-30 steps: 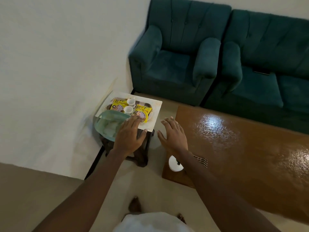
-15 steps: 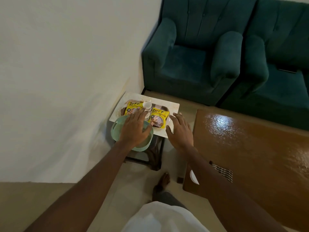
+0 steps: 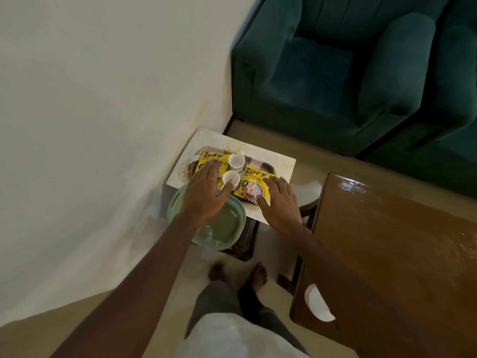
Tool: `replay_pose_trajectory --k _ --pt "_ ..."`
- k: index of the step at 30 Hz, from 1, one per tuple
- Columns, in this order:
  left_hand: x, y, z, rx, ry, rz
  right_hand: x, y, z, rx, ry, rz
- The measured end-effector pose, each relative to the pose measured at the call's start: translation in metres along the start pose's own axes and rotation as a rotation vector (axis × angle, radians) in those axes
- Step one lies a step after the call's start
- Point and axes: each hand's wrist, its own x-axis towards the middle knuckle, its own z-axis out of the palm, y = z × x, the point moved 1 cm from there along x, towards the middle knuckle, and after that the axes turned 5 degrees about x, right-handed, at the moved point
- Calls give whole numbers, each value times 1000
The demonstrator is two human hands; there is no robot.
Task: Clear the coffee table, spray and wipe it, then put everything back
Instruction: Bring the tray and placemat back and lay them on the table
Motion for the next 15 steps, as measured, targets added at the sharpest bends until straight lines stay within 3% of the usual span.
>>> replay_pose_trajectory --k 8,12,15 --pt "95 -57 55 -14 -68 -104 74 36 50 144 83 182" --pt "136 -97 84 -30 -31 -228 105 63 87 192 137 304" --pt "162 -127 108 -3 -91 -306 121 83 112 177 148 401"
